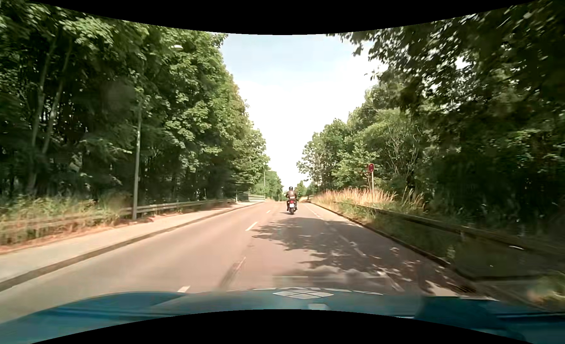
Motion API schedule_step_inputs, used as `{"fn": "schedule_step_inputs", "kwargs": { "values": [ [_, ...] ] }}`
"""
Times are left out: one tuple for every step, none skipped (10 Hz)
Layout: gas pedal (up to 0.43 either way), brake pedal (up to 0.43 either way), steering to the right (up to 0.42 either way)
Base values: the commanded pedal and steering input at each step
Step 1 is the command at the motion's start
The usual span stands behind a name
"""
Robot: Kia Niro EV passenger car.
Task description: Follow the waypoints while adhering to traffic rules and regulations
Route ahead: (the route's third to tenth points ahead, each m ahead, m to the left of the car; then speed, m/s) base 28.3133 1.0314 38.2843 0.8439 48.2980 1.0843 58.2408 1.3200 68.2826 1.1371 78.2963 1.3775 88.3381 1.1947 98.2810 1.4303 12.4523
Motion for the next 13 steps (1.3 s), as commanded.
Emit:
{"fn": "schedule_step_inputs", "kwargs": {
  "values": [
    [0.11,0.0,-0.002],
    [0.11,0.0,-0.002],
    [0.11,0.0,-0.002],
    [0.11,0.0,-0.001],
    [0.11,0.0,-0.001],
    [0.11,0.0,-0.002],
    [0.11,0.0,-0.002],
    [0.11,0.0,-0.003],
    [0.11,0.0,-0.002],
    [0.11,0.0,-0.003],
    [0.11,0.0,-0.003],
    [0.11,0.0,-0.004],
    [0.11,0.0,-0.004]
  ]
}}
